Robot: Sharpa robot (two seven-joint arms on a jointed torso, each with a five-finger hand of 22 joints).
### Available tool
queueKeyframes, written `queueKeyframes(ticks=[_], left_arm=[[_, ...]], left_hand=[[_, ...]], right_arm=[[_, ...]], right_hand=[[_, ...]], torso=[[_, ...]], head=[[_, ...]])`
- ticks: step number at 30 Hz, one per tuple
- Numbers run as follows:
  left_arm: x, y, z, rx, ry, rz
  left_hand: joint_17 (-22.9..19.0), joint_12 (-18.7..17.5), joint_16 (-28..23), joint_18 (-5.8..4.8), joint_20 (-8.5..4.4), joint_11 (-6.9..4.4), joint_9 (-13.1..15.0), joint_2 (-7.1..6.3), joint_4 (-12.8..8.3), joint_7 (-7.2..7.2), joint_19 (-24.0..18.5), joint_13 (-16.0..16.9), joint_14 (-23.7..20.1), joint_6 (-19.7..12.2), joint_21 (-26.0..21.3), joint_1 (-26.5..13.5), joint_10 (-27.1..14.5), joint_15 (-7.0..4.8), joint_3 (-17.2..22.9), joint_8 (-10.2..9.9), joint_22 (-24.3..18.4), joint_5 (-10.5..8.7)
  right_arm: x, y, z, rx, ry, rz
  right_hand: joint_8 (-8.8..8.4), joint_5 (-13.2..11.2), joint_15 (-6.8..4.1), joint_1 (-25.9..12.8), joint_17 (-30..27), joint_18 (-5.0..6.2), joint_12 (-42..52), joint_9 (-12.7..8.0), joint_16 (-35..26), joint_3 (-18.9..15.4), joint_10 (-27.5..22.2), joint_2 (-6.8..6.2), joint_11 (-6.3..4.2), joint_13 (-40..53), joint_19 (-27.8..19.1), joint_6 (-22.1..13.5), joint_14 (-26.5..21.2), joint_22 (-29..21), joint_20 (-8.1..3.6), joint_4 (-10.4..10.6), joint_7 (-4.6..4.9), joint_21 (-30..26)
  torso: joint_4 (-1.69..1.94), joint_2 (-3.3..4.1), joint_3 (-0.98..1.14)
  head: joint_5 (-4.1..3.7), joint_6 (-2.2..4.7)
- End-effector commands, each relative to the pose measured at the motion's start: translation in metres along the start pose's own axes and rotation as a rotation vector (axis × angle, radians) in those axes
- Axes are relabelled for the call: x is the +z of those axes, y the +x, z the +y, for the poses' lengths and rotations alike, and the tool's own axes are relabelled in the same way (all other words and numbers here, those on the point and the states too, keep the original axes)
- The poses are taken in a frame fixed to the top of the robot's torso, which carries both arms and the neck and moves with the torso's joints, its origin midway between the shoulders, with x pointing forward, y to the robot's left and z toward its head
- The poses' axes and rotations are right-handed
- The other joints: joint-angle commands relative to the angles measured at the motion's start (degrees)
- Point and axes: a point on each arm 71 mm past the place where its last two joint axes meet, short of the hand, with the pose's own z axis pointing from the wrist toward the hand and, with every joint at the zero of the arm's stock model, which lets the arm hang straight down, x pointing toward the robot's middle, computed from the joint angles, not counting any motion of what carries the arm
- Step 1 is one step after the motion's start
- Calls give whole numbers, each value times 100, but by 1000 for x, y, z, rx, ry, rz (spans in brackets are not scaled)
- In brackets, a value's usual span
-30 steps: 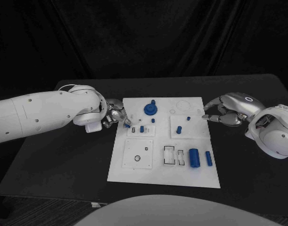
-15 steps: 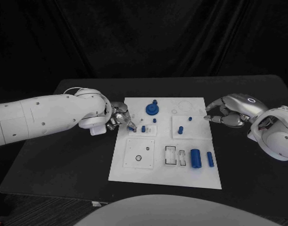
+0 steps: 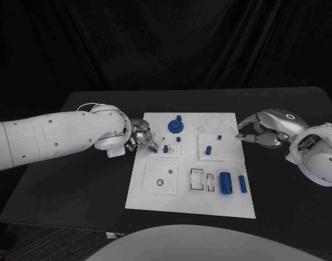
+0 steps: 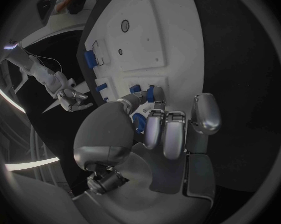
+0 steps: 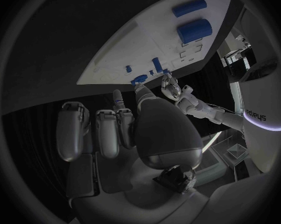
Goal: Assemble the parts on the task board
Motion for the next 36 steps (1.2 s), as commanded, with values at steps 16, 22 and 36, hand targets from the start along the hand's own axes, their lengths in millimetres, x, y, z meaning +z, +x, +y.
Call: queueKeyframes(ticks=[16,22,36], left_arm=[[5,9,-1,2,17,18],[5,11,1,7,8,32],[4,11,5,32,-19,34]], left_hand=[[1109,-28,-33,80,8,0,-5,36,37,-32,21,769,311,-44,-28,-54,-42,-18,-30,-30,163,-102],[1085,-42,-44,83,30,21,-23,54,81,-15,3,753,291,-71,-79,-85,-69,-2,-259,-102,176,-796],[1086,-37,-42,87,58,57,32,66,261,25,11,752,290,-89,-127,-197,-76,33,-767,-112,219,-1327]], right_arm=[[-1,5,-2,7,16,17],[-2,6,-2,7,17,22],[-2,8,-2,8,19,31]], right_hand=[[-19,48,48,17,660,46,-44,-9,-25,4,-21,56,13,357,102,22,426,1152,35,-29,6,-55],[-19,52,48,21,662,46,-46,-10,-25,4,-22,56,14,355,102,25,427,1152,35,-33,6,-54],[-23,117,50,44,661,46,-62,-24,-25,5,-26,54,14,339,101,35,426,1152,37,-62,7,-56]], torso=[[-6,-1,0],[2,-3,3],[-1,-2,0]], head=[[6,-1],[0,-1],[20,-1]])
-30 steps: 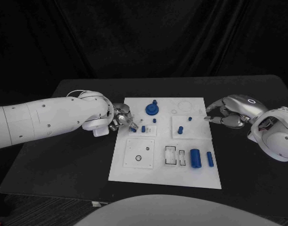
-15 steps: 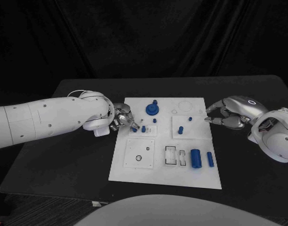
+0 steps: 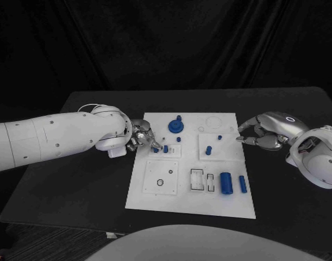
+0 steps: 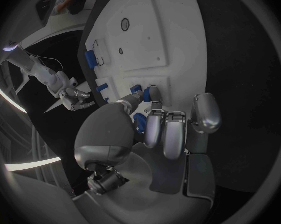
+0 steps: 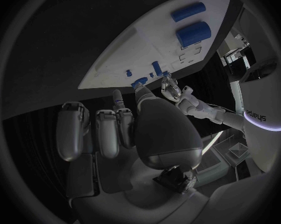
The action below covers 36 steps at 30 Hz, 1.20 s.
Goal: Assemble the parts on the task board
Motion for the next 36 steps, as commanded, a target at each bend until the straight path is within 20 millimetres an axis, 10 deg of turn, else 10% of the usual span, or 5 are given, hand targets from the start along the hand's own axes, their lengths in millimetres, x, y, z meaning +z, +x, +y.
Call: queueKeyframes(ticks=[1,36], left_arm=[[2,10,5,29,-30,39],[1,9,9,29,-49,37]], left_hand=[[1087,-14,-20,89,35,16,14,-11,22,29,-15,752,291,-4,-22,-51,-35,33,-66,23,217,-34],[1072,-22,-26,92,30,-4,105,61,-21,3,-9,742,280,-24,-42,94,-46,21,-138,87,236,162]], right_arm=[[0,2,-1,-1,11,11],[-1,4,-1,1,17,29]], right_hand=[[-25,63,49,25,659,46,-41,-10,-26,6,-27,31,14,333,101,36,426,1149,37,-36,8,-30],[-64,523,47,95,648,48,-74,-86,-30,57,-29,51,12,288,98,61,425,1146,36,-132,11,-49]], torso=[[-4,-1,-1],[11,3,0]], head=[[9,-1],[43,-1]])
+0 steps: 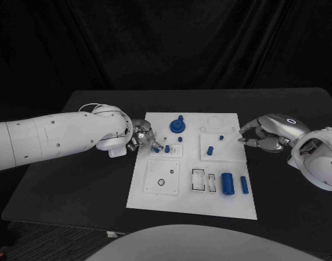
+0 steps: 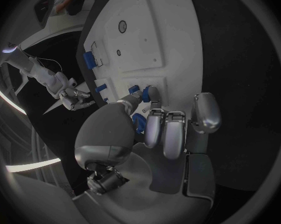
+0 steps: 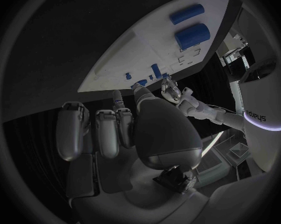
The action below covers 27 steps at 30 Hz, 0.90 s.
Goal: Assemble the parts on the task board
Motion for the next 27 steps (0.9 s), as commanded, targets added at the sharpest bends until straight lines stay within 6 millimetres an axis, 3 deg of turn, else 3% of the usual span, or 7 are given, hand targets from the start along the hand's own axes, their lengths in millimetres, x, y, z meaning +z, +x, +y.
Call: queueKeyframes(ticks=[1,15,27], left_arm=[[2,9,7,20,-43,41],[1,8,10,18,-52,40],[1,9,11,19,-63,45]], left_hand=[[1072,-22,-26,93,30,-4,5,2,10,3,-8,742,280,-24,-20,32,-46,21,-34,1,237,21],[1065,-25,-29,95,29,-3,14,3,3,3,-16,739,275,-38,-34,49,-49,21,-48,3,234,14],[1027,-57,-47,103,34,16,3,6,52,32,-47,706,245,-116,-85,26,-84,32,-136,-45,222,-89]], right_arm=[[0,1,-1,1,16,8],[0,2,-1,1,19,13],[0,3,-1,1,19,15]], right_hand=[[-18,50,46,44,649,48,-31,-14,-29,3,-27,-2,12,278,99,40,426,1148,37,-48,-10,-25],[-32,152,43,70,643,49,-38,-33,-31,29,-30,-4,6,268,98,38,425,1147,35,-77,-12,-30],[-36,189,41,78,641,50,-42,-40,-32,38,-33,-6,4,261,96,38,424,1146,33,-87,-13,-36]], torso=[[-7,-3,4],[-26,-15,2],[-1,-9,-1]], head=[[-5,-1],[32,-1],[16,-1]])
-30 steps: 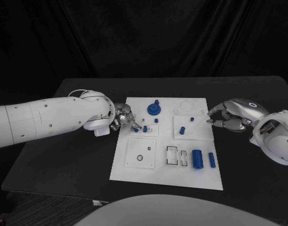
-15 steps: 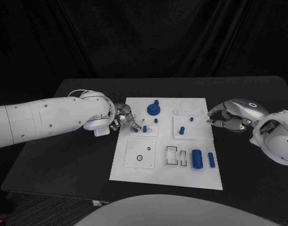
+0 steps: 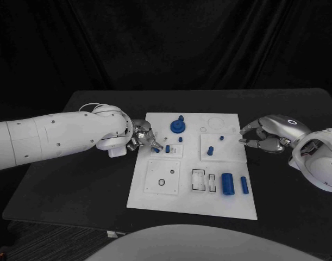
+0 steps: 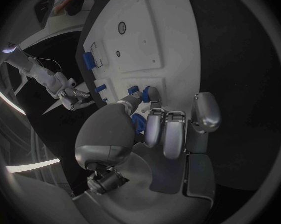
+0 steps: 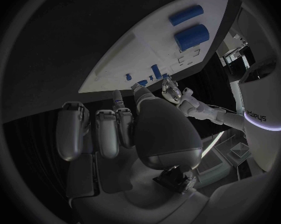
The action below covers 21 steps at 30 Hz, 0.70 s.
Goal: Assemble the parts on the task board
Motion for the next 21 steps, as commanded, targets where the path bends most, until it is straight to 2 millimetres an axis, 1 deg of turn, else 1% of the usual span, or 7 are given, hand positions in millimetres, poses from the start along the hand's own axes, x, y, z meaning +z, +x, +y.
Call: queueKeyframes(ticks=[1,3,6,9,12,15,21], left_arm=[[2,8,9,20,-52,40],[2,8,9,20,-52,40],[2,8,9,20,-54,41],[2,8,10,19,-57,40],[2,8,10,19,-58,41],[2,8,10,20,-59,42],[2,8,10,19,-60,41]], left_hand=[[1026,-34,-25,102,15,18,-12,8,3,24,-24,707,244,-69,-18,25,-44,33,-57,-31,225,-47],[1025,-34,-26,102,16,22,-14,9,11,28,-24,707,243,-76,-20,21,-44,36,-69,-37,227,-60],[1024,-36,-26,101,28,38,-24,14,70,47,-26,705,242,-95,-35,-13,-48,49,-154,-58,233,-150],[1026,-35,-25,103,40,53,-32,12,145,62,-26,704,243,-102,-52,-59,-50,63,-263,-74,241,-252],[1020,-33,-27,103,45,59,-34,5,179,68,-24,705,239,-103,-57,-81,-49,67,-316,-79,246,-272],[1027,-29,-24,102,57,70,-34,-8,282,81,-15,707,244,-101,-65,-149,-46,78,-468,-84,260,-340],[1032,-17,-20,102,75,89,-1,-26,556,101,7,715,249,-128,-87,-352,-37,96,-853,-73,296,-657]], right_arm=[[0,1,-1,-1,15,7],[0,1,-1,0,15,7],[0,1,-1,0,15,7],[0,1,-1,-1,16,7],[0,1,-1,-1,16,8],[0,1,-1,-1,16,7],[0,1,-1,0,15,7]], right_hand=[[-33,34,41,56,641,50,-24,-8,-32,-10,-33,18,4,260,96,38,424,1147,33,-39,-13,-36],[-34,46,40,59,644,50,-22,-10,-31,-7,-31,17,3,264,96,39,425,1147,32,-43,-13,-35],[-34,46,40,59,644,50,-22,-10,-31,-7,-31,17,3,264,96,39,425,1147,32,-43,-13,-35],[-36,65,40,62,643,49,-24,-13,-31,-2,-32,15,3,261,98,40,425,1148,32,-47,-13,-31],[-36,73,39,64,641,49,-24,-14,-32,0,-33,15,3,259,98,40,424,1148,32,-49,-13,-33],[-36,73,39,64,641,49,-24,-14,-32,0,-33,15,3,259,98,40,424,1148,32,-49,-13,-33],[-37,83,39,66,643,50,-24,-15,-31,2,-32,14,2,260,96,41,425,1147,31,-52,-13,-37]], torso=[[11,4,0],[10,4,0],[7,6,0],[-6,10,1],[-10,10,1],[-10,12,1],[-7,10,2]], head=[[-13,-1],[-10,-1],[-9,-1],[5,-1],[13,-1],[20,-1],[18,-1]])
